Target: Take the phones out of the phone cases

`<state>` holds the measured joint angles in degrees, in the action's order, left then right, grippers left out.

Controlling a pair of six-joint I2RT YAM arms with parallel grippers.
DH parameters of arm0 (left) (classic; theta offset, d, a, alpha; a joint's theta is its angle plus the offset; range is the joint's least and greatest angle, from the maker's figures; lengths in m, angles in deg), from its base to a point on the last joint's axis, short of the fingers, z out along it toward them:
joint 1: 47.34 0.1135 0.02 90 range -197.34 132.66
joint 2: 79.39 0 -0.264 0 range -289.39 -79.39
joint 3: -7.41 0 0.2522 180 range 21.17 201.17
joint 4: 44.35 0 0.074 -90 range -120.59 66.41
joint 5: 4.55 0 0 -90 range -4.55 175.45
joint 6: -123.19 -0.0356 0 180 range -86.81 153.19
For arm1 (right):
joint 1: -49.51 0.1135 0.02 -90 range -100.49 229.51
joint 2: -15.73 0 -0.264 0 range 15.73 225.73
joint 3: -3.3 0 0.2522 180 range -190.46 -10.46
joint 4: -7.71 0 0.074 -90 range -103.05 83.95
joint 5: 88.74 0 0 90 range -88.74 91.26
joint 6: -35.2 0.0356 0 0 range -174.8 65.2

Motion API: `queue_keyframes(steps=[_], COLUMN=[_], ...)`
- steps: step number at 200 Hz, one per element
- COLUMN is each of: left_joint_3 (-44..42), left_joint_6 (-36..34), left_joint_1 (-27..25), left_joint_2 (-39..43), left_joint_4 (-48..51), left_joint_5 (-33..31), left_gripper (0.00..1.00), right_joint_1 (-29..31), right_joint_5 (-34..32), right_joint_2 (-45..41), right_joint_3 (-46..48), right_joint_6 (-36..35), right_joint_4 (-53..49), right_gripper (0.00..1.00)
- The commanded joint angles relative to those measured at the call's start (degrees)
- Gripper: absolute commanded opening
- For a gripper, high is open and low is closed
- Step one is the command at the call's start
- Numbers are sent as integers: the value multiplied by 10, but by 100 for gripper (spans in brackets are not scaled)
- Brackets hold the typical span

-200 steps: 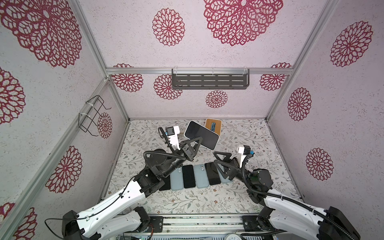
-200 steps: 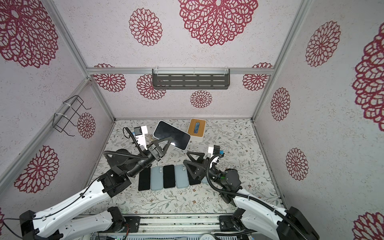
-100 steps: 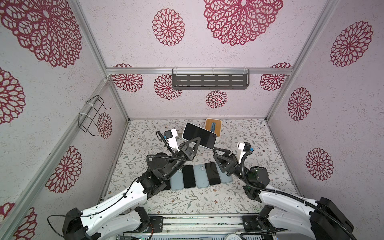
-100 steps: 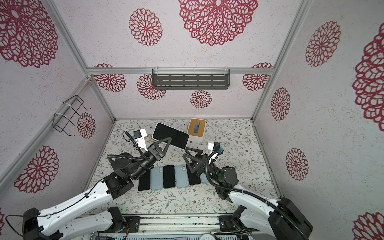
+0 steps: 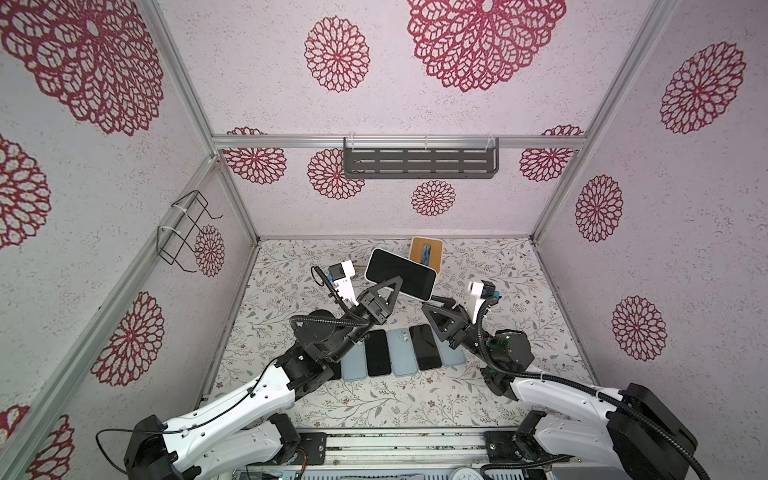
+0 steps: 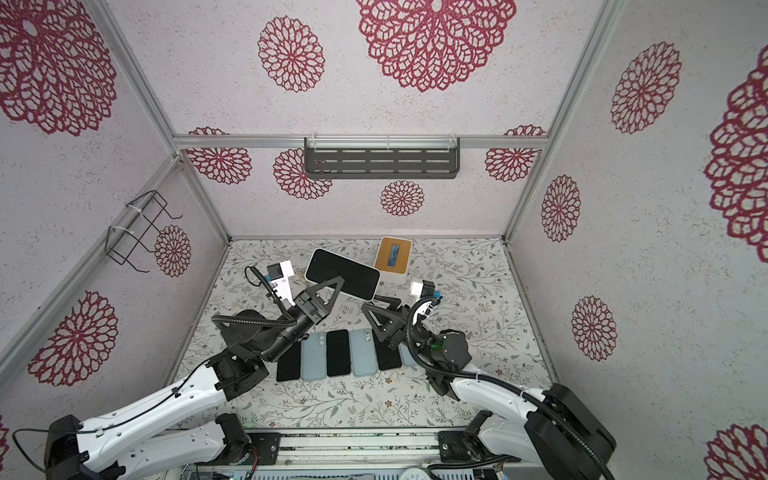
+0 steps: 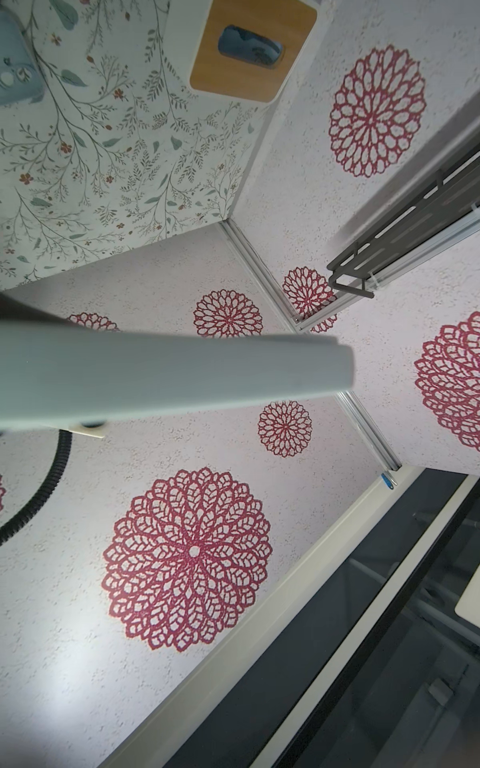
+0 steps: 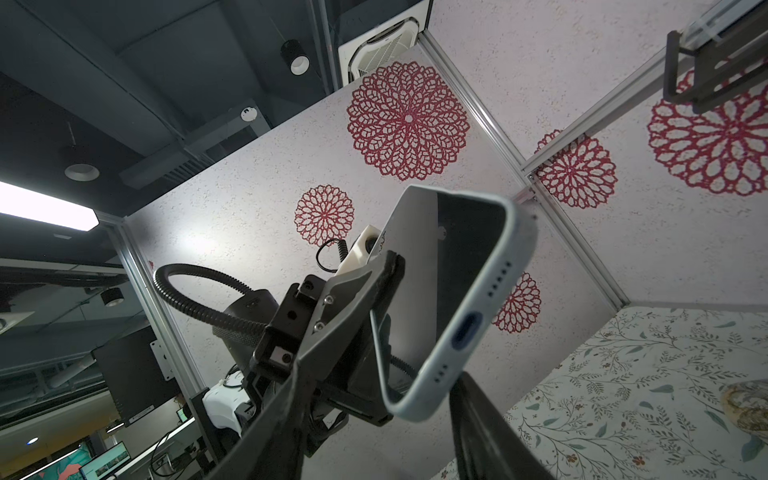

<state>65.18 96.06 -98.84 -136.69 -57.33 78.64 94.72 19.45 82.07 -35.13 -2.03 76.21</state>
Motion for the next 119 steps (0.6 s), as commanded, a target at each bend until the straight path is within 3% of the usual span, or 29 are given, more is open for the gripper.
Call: queue_keyframes(steps=[1,55,119], left_joint_3=[0,-14,-22], left_joint_6=[4,12,23], left_joint_1=[-5,-6,-5], left_joint_2=[16,20,18], left_joint_4=[-44,-49,-60], left_joint_5=[9,4,7], left_gripper=[0,0,0], right_joint_1=[2,0,-3], right_joint_5=[10,10,14], right_joint_2=[4,-4,-7], right_joint_3=[-17,-19,-21], right_joint_6=[15,11,13], right_joint_4=[55,53,55], right_gripper=[54,45,12])
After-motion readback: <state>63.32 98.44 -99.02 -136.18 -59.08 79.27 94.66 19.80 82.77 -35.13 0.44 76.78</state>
